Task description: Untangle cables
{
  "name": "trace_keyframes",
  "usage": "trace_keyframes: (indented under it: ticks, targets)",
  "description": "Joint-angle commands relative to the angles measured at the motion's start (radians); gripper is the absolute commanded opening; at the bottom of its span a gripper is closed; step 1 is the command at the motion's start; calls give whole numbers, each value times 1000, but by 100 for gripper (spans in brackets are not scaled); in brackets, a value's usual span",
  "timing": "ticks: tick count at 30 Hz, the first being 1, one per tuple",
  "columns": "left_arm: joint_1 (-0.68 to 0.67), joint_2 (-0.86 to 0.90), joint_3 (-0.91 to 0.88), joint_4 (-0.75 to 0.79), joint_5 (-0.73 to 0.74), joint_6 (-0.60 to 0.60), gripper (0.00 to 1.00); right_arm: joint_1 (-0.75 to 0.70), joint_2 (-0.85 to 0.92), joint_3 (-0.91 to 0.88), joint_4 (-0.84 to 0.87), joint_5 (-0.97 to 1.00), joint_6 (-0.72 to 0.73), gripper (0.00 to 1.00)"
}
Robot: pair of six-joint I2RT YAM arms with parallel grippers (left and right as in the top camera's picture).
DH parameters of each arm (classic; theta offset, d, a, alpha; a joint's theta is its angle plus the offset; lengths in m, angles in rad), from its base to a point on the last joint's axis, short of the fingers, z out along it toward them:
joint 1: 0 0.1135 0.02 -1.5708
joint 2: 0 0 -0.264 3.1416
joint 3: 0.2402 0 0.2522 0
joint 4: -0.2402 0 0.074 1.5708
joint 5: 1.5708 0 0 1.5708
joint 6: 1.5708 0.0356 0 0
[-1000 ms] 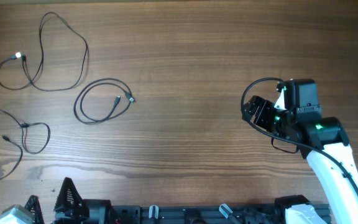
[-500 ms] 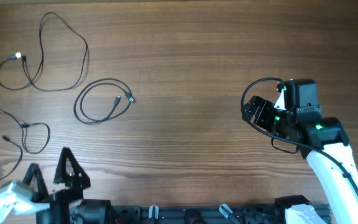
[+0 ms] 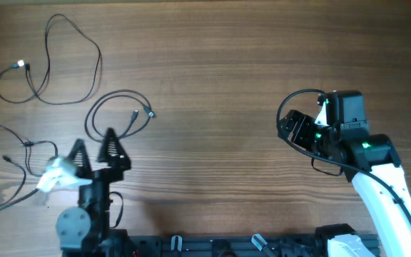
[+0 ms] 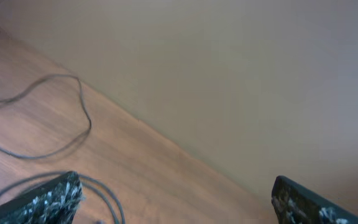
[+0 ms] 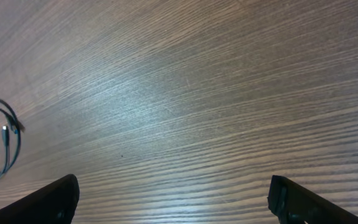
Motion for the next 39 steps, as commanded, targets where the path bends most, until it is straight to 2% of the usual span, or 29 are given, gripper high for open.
trace_keyframes:
  ticks: [1, 6, 15, 19, 39]
  targets:
    - [6, -8, -88, 66, 142, 164, 100, 1, 2, -8, 2, 17, 14, 100]
    - [6, -8, -134, 74, 141, 191, 100, 1, 2, -8, 3, 17, 14, 100]
    - [6, -8, -239, 179, 142, 190, 100, 1, 2, -8, 3, 17, 14, 100]
    - [6, -7, -241, 154, 142, 235, 100, 1, 2, -8, 3, 17, 14, 100]
    - [6, -5, -241, 126, 141, 235, 100, 1, 2, -8, 3, 17, 14, 100]
